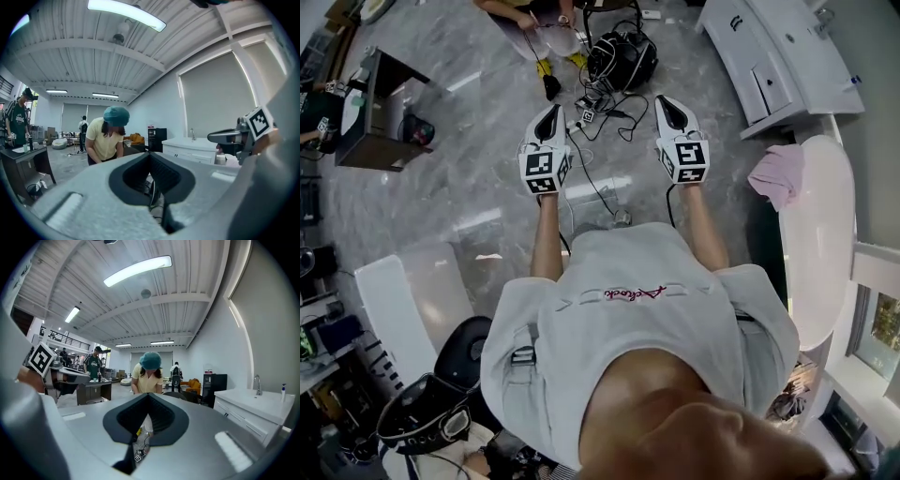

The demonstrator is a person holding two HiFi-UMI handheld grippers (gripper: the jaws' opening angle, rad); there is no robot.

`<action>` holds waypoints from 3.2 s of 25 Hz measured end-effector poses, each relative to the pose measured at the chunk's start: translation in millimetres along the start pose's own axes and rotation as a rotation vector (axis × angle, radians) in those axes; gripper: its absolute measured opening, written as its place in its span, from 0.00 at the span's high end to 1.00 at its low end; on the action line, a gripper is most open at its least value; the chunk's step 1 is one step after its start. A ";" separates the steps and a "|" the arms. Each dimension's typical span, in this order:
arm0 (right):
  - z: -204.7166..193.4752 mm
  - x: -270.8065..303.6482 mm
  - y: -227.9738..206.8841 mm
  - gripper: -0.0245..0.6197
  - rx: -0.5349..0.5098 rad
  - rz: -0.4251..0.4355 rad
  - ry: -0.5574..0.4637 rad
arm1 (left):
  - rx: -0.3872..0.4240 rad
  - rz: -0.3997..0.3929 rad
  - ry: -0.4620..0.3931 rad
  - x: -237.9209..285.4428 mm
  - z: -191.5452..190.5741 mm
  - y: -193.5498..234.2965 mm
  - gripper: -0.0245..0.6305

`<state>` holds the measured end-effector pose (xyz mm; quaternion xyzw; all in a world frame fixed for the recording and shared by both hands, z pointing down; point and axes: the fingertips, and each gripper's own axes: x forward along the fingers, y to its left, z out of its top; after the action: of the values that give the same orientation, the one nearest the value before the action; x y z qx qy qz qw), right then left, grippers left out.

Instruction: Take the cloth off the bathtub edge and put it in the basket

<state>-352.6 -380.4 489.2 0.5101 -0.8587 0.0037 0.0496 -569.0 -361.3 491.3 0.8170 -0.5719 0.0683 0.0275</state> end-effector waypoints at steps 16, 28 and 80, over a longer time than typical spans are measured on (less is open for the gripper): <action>-3.4 7.8 -58.3 0.95 0.017 -0.139 0.006 | 0.017 -0.162 0.022 85.8 1.8 -36.7 0.96; 1.9 27.4 -89.6 0.95 0.005 -0.342 0.025 | 0.015 -0.381 -0.002 167.4 13.5 -45.1 0.96; -63.0 -419.0 -105.6 0.95 0.152 -1.432 0.100 | 0.178 -1.432 -0.009 68.4 4.6 -476.0 0.96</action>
<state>-56.0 -60.6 510.0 0.9489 -0.3078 0.0534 0.0436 -99.0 -261.6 512.3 0.9908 0.1118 0.0767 -0.0034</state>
